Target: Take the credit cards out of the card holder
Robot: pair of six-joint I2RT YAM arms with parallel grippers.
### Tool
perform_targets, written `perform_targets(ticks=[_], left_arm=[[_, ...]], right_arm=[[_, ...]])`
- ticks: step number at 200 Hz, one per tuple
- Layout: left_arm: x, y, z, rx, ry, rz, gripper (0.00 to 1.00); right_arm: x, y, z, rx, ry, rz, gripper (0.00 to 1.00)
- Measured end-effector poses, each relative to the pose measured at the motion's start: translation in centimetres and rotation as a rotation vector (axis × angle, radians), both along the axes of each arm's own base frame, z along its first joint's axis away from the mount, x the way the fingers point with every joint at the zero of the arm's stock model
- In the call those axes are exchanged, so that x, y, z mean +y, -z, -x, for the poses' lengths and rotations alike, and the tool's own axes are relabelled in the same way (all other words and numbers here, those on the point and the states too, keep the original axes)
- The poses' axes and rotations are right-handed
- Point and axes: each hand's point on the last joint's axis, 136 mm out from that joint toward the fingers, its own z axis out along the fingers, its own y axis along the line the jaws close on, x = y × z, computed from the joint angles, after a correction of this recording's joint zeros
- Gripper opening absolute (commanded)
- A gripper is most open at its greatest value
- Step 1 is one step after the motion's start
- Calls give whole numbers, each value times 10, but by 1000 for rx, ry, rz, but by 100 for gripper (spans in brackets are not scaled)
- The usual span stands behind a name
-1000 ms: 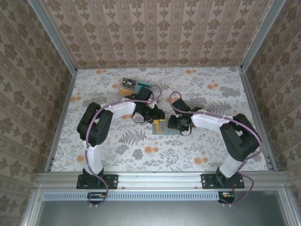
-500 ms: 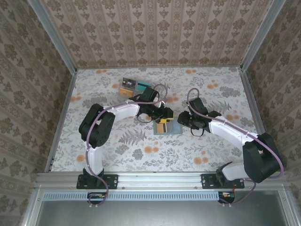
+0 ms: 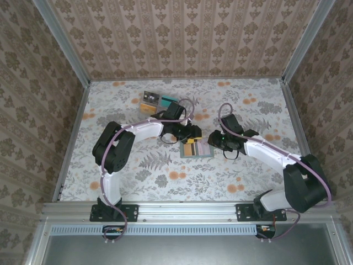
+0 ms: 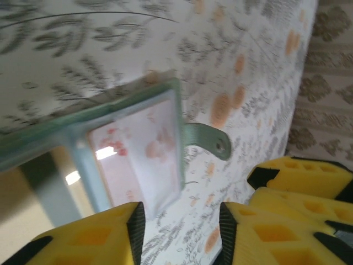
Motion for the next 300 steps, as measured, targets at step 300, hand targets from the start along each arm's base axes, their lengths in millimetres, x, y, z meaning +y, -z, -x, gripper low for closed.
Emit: perform_targets(ticks=[300], left_arm=[[7,39,12,74,-38,-108,28]], right_arm=[[22,58,-3,185,-54,63,25]])
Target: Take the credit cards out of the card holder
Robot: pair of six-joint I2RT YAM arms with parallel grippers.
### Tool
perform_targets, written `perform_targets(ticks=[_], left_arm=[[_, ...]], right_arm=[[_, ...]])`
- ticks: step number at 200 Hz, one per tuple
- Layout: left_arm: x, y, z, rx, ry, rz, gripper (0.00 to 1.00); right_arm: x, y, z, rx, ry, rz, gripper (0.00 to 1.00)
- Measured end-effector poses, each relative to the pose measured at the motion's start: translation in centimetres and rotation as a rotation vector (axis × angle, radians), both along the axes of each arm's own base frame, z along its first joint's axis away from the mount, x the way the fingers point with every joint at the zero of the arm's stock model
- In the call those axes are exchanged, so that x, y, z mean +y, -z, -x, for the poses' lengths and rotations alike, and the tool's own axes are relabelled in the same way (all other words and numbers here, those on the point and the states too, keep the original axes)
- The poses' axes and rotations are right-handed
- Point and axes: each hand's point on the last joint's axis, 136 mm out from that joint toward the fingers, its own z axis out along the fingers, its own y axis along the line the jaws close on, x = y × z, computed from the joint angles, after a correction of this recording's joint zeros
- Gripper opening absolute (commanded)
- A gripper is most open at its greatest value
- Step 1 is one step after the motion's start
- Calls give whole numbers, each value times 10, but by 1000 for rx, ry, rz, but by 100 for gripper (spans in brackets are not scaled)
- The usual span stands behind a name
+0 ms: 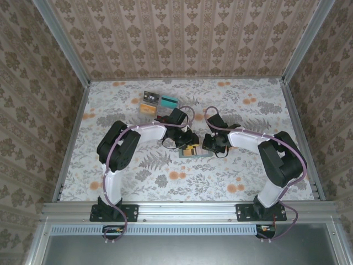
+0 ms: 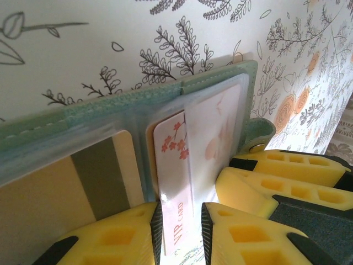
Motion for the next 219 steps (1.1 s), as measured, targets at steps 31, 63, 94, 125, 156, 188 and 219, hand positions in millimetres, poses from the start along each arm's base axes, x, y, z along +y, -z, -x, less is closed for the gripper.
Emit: perform_targets(ticks=[31,63,94,125,156,188,219], left_arm=[[0,-1,0,2,2,4,29],[3,1,-1,2,-5,-10,29],[10,3,-3,-22,-15,-59,30],[11,3,-2,-27,-12,-77,31],[10,3,-2,-25,-11,-78,29],[8,2,-2,-22,-6,-56,27],[9,2,-3,-9,-6,-12,24]], right_arm=[[0,0,0,0,0,0,22],[1,0,0,2,-1,-6,20],[4,0,-2,-3,-6,-22,20],[7,0,-3,-3,-10,-34,19],[7,0,-3,-1,-10,-45,19],[7,0,-3,-1,-10,-48,19],[7,0,-3,0,-10,-50,19]])
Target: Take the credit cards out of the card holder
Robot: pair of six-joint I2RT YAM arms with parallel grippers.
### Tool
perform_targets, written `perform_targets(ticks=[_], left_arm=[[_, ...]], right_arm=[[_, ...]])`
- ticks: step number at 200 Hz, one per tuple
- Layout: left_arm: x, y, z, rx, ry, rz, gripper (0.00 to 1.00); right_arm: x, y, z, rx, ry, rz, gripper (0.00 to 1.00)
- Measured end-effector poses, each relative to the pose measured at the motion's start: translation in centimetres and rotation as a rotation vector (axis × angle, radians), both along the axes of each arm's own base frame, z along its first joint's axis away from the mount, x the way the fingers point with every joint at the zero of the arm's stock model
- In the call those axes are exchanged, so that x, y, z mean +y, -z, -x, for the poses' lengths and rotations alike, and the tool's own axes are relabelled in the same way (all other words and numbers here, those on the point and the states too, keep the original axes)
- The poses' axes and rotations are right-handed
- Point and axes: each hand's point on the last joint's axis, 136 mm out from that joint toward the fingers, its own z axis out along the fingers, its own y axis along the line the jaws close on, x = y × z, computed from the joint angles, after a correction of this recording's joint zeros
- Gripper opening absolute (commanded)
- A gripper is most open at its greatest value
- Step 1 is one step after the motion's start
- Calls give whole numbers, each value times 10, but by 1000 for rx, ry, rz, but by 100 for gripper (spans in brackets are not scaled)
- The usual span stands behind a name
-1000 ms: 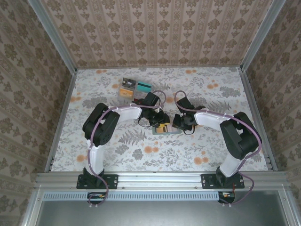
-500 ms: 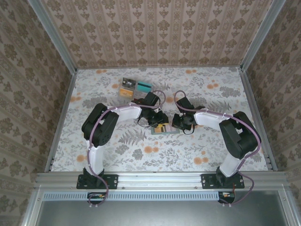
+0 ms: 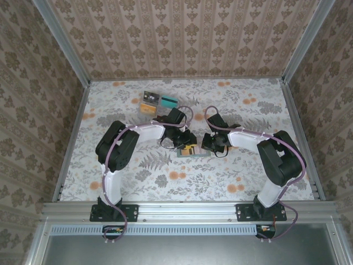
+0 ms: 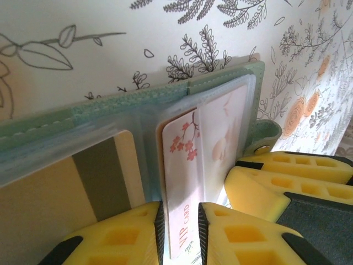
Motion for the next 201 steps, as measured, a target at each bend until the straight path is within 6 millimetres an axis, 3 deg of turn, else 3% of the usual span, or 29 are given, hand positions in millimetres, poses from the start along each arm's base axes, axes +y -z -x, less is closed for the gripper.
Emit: perform_targets(ticks=[85,201], left_arm=[[0,-2,-1,3,5,44,23],[-2,-2,-1,3,3,73,23]], right_arm=[[1,1,0,-1,-1,-12,19],[1,-3,2,-29,39,-168,20]])
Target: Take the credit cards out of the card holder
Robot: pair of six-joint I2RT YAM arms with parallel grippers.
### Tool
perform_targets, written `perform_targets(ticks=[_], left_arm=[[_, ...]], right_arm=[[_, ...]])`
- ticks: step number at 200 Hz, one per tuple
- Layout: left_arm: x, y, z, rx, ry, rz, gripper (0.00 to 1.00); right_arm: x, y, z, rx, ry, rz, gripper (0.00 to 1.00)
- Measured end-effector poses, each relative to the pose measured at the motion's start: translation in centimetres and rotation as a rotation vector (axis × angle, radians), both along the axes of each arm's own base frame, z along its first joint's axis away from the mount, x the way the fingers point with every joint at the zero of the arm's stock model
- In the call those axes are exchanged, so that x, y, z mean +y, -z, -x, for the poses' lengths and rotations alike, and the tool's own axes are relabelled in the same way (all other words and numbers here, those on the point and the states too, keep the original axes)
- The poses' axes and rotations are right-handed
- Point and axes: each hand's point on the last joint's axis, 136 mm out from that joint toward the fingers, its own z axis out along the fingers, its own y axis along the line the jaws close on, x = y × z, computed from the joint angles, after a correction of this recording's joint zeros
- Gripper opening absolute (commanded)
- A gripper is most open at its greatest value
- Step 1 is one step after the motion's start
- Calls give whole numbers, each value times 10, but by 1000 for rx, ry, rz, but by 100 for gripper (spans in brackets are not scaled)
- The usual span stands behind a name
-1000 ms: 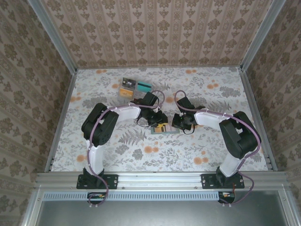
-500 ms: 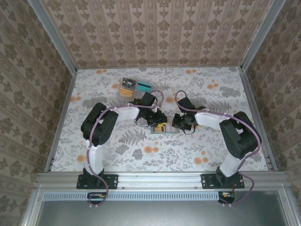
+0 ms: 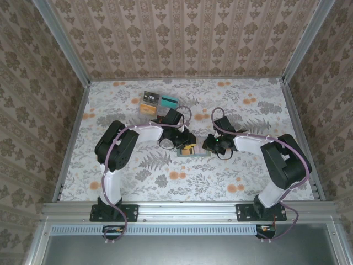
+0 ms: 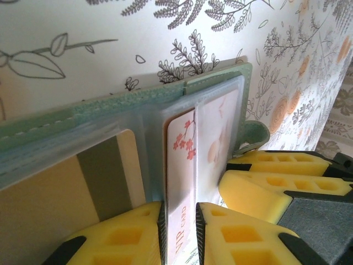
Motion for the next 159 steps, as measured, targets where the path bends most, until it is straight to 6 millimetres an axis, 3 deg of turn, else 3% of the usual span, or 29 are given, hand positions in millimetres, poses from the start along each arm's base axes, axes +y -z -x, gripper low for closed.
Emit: perform_targets(ticks=[44,98,159], left_arm=[[0,-2,-1,13,-7,29,21],[4,2,-1,17,-11,13,3],[15,1,7,0,42,-24,2]], right_arm=[[1,1,1,14,0,-18,20],[0,2,2,19,3,-14,20],[-4,2,3,32,6,39,20]])
